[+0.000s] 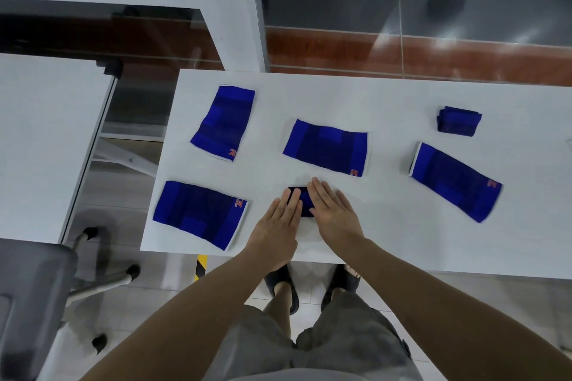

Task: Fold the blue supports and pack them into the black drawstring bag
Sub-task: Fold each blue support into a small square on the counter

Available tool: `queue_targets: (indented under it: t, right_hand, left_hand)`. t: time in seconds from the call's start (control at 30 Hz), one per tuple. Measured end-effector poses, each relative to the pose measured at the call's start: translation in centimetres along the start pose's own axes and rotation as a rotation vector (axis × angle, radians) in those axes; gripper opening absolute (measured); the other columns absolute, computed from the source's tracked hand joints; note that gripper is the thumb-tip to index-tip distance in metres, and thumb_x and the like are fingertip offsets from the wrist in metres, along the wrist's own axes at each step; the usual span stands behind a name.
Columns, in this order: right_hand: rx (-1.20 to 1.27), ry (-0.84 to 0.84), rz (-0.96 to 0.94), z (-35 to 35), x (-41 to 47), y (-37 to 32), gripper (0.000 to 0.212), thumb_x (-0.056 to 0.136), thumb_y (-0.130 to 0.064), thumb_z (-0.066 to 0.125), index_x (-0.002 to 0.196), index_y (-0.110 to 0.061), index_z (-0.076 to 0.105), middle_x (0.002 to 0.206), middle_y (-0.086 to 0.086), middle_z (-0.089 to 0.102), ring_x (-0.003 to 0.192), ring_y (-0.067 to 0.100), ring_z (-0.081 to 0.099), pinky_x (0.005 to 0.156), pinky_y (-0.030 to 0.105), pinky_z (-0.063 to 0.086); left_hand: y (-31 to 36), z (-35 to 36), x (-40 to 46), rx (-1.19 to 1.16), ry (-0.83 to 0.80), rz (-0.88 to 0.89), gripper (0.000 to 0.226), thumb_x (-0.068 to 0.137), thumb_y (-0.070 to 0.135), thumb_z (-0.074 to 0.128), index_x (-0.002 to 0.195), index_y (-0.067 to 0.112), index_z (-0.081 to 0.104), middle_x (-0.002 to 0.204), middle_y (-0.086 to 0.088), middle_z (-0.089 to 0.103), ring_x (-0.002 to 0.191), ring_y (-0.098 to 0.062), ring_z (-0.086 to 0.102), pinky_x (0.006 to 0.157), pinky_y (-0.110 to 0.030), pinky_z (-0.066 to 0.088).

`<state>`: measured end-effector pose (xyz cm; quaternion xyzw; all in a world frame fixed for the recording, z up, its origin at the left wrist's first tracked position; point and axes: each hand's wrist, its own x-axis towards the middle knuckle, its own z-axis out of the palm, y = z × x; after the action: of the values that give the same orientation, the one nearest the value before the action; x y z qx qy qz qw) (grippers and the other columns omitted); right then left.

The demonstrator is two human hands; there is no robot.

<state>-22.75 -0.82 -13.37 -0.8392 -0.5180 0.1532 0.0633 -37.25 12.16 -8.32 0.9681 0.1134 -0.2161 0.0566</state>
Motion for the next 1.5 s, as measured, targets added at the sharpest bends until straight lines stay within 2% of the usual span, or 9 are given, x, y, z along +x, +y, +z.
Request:
queue_targets:
  t: [0.2,0.43,0.6,0.67,0.8,0.97,1.23,1.37,1.5]
  right_hand:
    - [0.011,-0.026,0.037,-0.3,0.3,-0.1,0.074,0.102,-0.018,0.061,0.163,-0.012,0.020,0.171,0.005,0.017,0.158,0.023,0.018,0.125,0.044,0.027]
    - [-0.020,-0.053,0.066,-1.0,0.2,-0.4,0.069,0.107,-0.025,0.051,0.164,-0.015,0.015,0.173,0.001,0.011,0.159,0.023,0.012,0.126,0.041,0.017]
    - [0.036,-0.128,0.122,-1.8,0.9,-0.6,0.062,0.112,-0.033,0.032,0.165,-0.022,0.003,0.173,-0.007,-0.001,0.159,0.016,-0.001,0.129,0.040,0.011]
    - [0.050,-0.134,0.136,-2.3,1.0,-0.9,0.061,0.112,-0.035,0.030,0.165,-0.023,0.004,0.173,-0.008,0.001,0.159,0.015,0.000,0.129,0.037,0.009]
    - [0.122,-0.139,0.155,-3.5,1.3,-1.3,0.059,0.111,-0.032,0.038,0.164,-0.022,0.016,0.172,-0.005,0.014,0.159,0.017,0.010,0.128,0.039,0.020]
    - [0.165,-0.071,0.138,-4.9,0.8,-1.5,0.052,0.108,-0.019,0.045,0.159,-0.015,0.033,0.167,0.002,0.032,0.155,0.022,0.028,0.120,0.044,0.036]
    - [0.305,0.198,0.267,-6.8,-1.7,0.4,0.040,0.103,-0.010,0.055,0.142,-0.008,0.059,0.145,0.009,0.060,0.134,0.025,0.057,0.113,0.040,0.047]
    - [0.316,0.197,0.382,-7.5,-2.7,2.4,0.037,0.104,-0.013,0.052,0.141,-0.011,0.059,0.145,0.008,0.060,0.134,0.026,0.056,0.113,0.036,0.044]
    - [0.330,0.189,0.452,-8.5,-3.9,5.3,0.045,0.098,-0.001,0.053,0.141,-0.014,0.060,0.149,0.005,0.056,0.138,0.024,0.050,0.113,0.035,0.042]
  left_hand:
    - [0.1,-0.1,0.2,0.023,0.007,-0.003,0.075,0.103,0.029,0.032,0.158,0.002,-0.012,0.164,-0.019,-0.028,0.152,-0.036,-0.026,0.127,-0.047,-0.007]
    - [0.2,-0.2,0.3,0.031,-0.009,-0.009,0.076,0.103,0.028,0.034,0.158,0.001,-0.011,0.165,-0.020,-0.027,0.153,-0.037,-0.023,0.127,-0.048,-0.005]
    - [0.4,-0.2,0.4,-0.018,-0.014,-0.036,0.076,0.103,0.025,0.035,0.160,0.003,-0.010,0.165,-0.017,-0.027,0.154,-0.035,-0.021,0.128,-0.047,-0.001]
    - [0.4,-0.2,0.5,-0.034,-0.022,-0.033,0.077,0.102,0.025,0.037,0.161,0.005,-0.009,0.166,-0.016,-0.026,0.154,-0.034,-0.021,0.128,-0.048,0.000]
    - [-0.3,-0.9,0.5,-0.060,-0.045,-0.016,0.075,0.103,0.021,0.039,0.161,0.010,-0.007,0.168,-0.009,-0.025,0.155,-0.029,-0.021,0.128,-0.048,0.001]
    - [-0.4,-1.7,0.6,-0.346,0.021,-0.050,0.074,0.101,0.004,0.038,0.163,0.013,-0.001,0.170,-0.001,-0.017,0.156,-0.022,-0.017,0.128,-0.045,0.004]
    - [0.6,-3.1,1.3,-0.450,0.183,-0.095,0.064,0.102,0.008,0.044,0.160,0.010,0.019,0.170,-0.008,0.012,0.158,-0.025,0.007,0.128,-0.038,0.013]
    - [2.4,-4.5,3.2,-0.448,0.213,-0.069,0.059,0.102,0.014,0.052,0.156,0.010,0.030,0.163,-0.008,0.031,0.153,-0.025,0.024,0.125,-0.036,0.019]
    - [4.6,-5.6,6.2,-0.445,0.215,-0.049,0.047,0.105,0.021,0.044,0.150,0.009,0.039,0.150,-0.009,0.046,0.140,-0.023,0.042,0.120,-0.037,0.034]
